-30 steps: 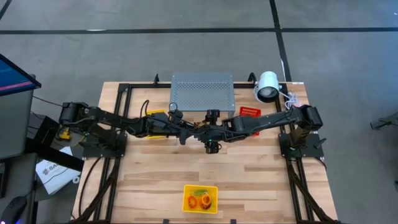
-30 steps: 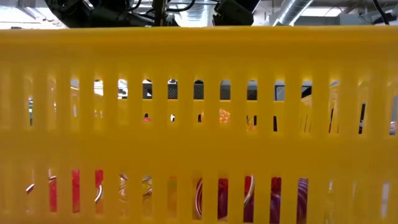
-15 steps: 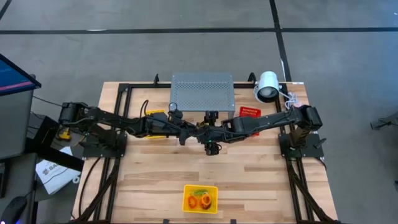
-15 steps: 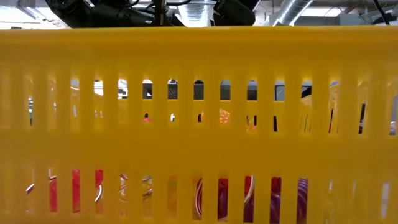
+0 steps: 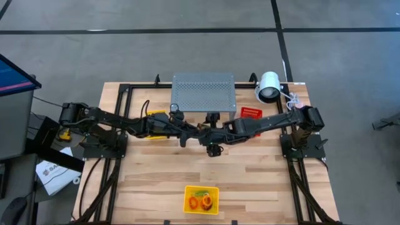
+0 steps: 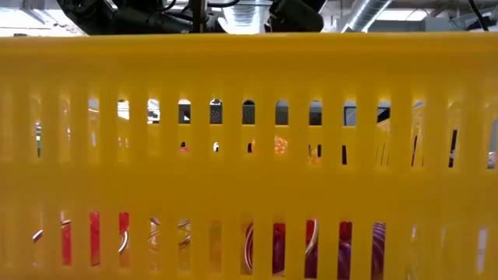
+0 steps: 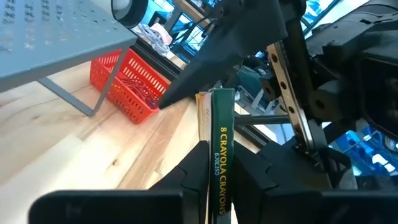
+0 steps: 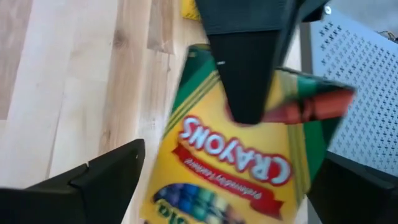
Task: Pick & Place Office Desk Supplies
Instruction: Put the yellow crayon box into the top yellow bin
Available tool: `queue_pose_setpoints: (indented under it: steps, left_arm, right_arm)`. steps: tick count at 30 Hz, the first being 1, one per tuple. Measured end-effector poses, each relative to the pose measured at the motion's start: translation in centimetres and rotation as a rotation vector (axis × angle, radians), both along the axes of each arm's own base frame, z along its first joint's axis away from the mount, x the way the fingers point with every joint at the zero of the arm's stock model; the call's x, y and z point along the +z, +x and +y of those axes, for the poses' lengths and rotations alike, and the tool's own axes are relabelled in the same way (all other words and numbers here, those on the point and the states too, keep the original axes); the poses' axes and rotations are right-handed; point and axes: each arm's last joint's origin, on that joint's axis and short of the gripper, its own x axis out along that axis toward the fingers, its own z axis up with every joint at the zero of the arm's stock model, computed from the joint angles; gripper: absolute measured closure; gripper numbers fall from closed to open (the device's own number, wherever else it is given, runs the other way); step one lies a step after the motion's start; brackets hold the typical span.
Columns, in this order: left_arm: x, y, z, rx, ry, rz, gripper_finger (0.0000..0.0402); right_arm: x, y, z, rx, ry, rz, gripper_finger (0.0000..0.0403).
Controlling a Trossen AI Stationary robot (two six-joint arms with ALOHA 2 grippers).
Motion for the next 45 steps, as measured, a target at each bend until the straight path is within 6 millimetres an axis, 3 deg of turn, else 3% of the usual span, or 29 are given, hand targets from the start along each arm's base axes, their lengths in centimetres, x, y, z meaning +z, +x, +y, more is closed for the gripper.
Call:
queue_pose_setpoints:
  steps: [6, 13, 28, 32, 38, 45]
  left_arm:
    - [0.3, -0.5, 0.6, 0.001, 0.062, 0.025, 0.037]
    - [1.4, -1.9, 0.9, 0.019, 0.118, 0.077, 0.0358]
    - [3.5, -8.0, 0.6, -0.012, 0.155, 0.3, 0.0364]
    - [3.7, -9.6, 0.5, -0.018, 0.151, 0.363, 0.0372]
    - [3.8, -12.0, 0.3, -0.016, 0.12, 0.449, 0.0356]
    - [3.8, -14.5, 0.3, 0.011, 0.094, 0.524, 0.0374]
  right_arm:
    - [0.5, -0.4, 0.8, 0.025, -0.007, -0.004, 0.0005]
    - [2.9, -2.2, 0.9, 0.012, 0.022, -0.057, 0.0004]
    - [8.2, -6.9, -0.2, -0.102, 0.132, -0.207, 0.0005]
    - [7.8, -7.6, -0.1, -0.105, 0.137, -0.199, 0.0005]
    - [5.9, -8.1, -0.1, -0.149, 0.155, -0.156, 0.0005]
    - [3.6, -8.4, 0.2, -0.178, 0.162, -0.1, 0.0007]
